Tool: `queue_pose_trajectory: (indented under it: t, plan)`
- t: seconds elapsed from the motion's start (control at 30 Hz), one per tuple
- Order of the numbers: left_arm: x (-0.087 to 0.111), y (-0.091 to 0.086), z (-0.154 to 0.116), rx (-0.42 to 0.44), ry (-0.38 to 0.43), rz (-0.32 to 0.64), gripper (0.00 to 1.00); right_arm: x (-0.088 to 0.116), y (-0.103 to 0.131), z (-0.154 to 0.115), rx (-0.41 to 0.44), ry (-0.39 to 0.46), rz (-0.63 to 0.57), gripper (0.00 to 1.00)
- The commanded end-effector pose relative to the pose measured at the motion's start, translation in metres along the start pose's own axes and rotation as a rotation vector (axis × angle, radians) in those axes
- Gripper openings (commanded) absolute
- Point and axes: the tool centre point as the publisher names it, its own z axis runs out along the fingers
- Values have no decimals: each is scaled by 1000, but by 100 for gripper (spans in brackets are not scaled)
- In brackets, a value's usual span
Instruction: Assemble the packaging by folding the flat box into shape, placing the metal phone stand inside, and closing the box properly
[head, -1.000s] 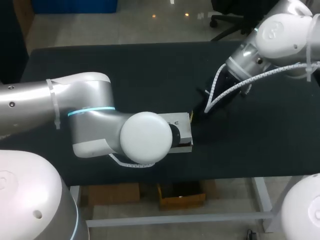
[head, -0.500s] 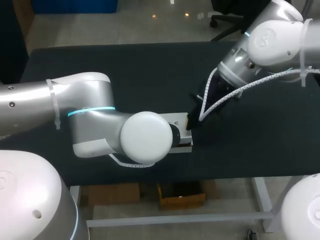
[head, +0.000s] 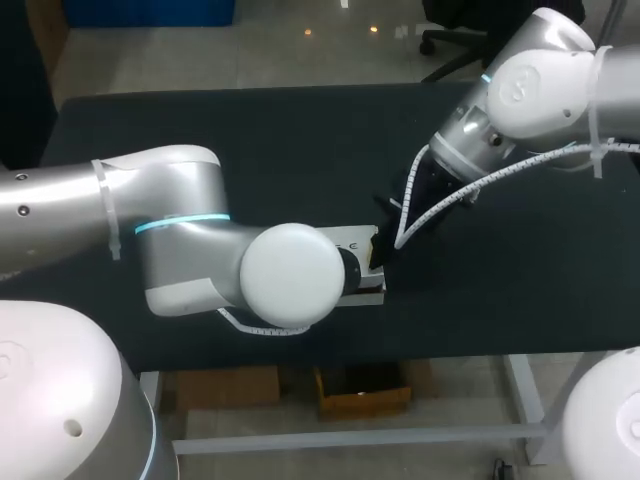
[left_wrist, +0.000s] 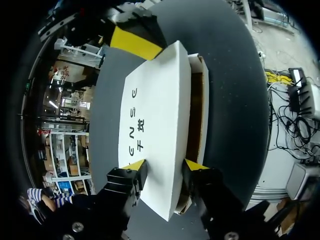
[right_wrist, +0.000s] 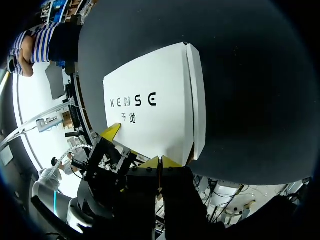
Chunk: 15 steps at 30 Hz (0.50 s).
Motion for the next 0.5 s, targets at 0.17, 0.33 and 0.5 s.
queue_pose_trajectory:
  t: [0.17,0.33,0.5]
  plan:
    - [2,1,0,-4,-6,-2,46,-5,9,5,24,11,7,0]
    - [2,2,-1,-2,-7,-4,47,-5,9,6,26,13,10,0]
    - [2,5,-5,6,-11,-10,47,-5,9,5,23,15,9,0]
